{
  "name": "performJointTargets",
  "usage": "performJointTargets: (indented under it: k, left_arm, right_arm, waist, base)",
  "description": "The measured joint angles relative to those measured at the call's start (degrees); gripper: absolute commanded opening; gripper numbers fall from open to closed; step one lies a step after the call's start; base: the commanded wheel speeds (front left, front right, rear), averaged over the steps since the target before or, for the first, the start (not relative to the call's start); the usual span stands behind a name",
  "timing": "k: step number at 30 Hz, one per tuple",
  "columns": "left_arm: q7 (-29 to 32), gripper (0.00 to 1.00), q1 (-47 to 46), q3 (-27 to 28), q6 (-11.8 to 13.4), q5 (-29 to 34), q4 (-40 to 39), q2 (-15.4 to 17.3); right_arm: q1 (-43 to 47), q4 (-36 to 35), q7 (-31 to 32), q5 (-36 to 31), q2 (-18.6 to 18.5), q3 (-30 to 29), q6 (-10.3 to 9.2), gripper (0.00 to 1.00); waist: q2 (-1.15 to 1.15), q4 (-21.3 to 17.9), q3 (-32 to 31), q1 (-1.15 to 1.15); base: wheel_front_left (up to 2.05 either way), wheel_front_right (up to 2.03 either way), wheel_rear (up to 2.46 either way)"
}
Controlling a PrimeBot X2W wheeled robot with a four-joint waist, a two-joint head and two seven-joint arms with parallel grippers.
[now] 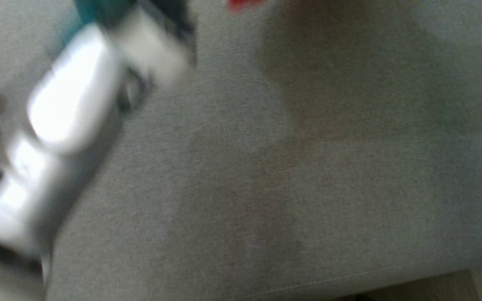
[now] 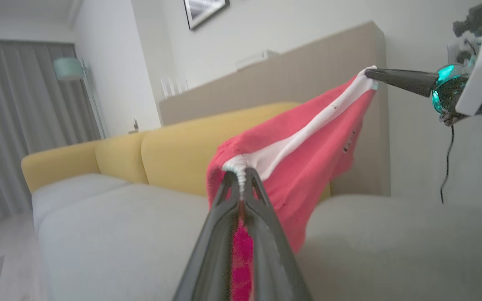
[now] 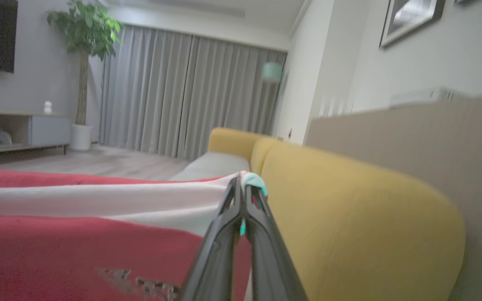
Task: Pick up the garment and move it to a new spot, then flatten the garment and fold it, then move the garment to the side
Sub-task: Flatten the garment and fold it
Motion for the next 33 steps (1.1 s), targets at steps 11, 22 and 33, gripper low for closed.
performJointTargets:
  k: [11,22,33]
  left_arm:
    - [0.07,0.00,37.89,-2.69,4.25,7.02,-9.35,0.69]
    - [0.08,0.00,53.92,-0.48,7.66,7.46,-20.95,3.18]
    - [8.37,0.00,37.50,3.46,3.52,-3.55,-15.92,-6.03]
  right_arm:
    - [40.16,-11.89,0.09,3.34,4.04,-8.11,0.00,0.00]
    - [66.28,-35.34,6.27,0.93,7.87,-21.69,0.00,0.00]
    - [46.41,-31.41,17.77,-5.04,7.45,-22.86,0.00,0.00]
  waist:
    - [0.00,1.49,-3.77,-0.01]
    - [0.00,3.69,-9.26,-0.03]
    - [0.00,8.94,-3.88,0.01]
  base:
    - [0.00,0.00,0.00]
    - [0.00,0.00,0.00]
    - [0.00,0.00,0.00]
